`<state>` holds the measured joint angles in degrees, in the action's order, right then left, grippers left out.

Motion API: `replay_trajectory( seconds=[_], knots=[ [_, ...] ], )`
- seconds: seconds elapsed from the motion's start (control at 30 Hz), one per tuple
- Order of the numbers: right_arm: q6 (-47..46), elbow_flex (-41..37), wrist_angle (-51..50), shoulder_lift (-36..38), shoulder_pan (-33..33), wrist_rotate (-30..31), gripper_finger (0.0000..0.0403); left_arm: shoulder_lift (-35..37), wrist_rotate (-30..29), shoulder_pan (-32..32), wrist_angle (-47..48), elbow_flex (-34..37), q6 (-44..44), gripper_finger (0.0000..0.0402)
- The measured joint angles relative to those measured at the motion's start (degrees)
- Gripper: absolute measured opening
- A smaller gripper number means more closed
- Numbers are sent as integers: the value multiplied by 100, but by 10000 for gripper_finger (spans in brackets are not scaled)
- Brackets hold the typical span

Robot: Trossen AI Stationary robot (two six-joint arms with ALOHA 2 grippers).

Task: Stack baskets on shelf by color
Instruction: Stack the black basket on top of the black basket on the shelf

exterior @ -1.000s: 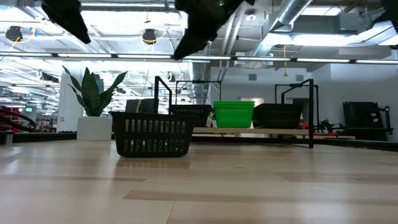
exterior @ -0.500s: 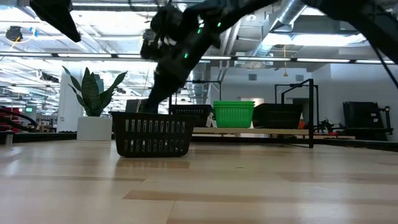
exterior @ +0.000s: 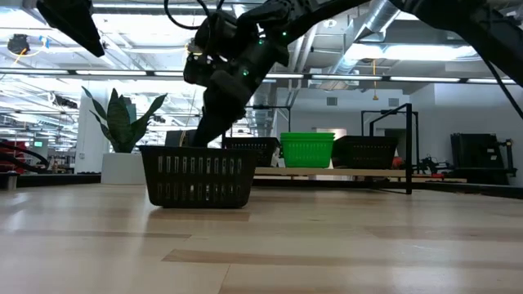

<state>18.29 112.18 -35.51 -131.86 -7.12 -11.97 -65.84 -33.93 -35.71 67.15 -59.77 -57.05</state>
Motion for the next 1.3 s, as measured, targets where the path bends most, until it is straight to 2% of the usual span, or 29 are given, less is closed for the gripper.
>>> replay_trajectory(
  seconds=[0.1, 0.6, 0.73, 0.93, 1.0, 1.13, 1.3],
  knots=[
    [-161, -2, -21, -6, 38, -169, 233, 0, 2, -36, -1, 0, -68, 261],
    [-289, -15, -286, -550, 130, -143, 226, 0, 4, -63, -1, -2, -198, 261],
    [-279, 1, -385, -533, 140, 219, 172, -2, 5, -62, 1, -1, -197, 261],
    [-229, -4, -595, -506, 143, 416, 23, 0, -4, -61, 23, -2, -196, 261],
    [-209, 5, -616, -496, 141, 324, 14, 0, -5, -61, 23, -2, -196, 261],
    [-26, 152, -943, -385, 130, -247, 6, 0, 4, -61, 49, -2, -196, 261],
    [273, 632, -1411, 65, -135, -333, 3, -3, 0, -61, 131, -2, -196, 261]
  ],
)
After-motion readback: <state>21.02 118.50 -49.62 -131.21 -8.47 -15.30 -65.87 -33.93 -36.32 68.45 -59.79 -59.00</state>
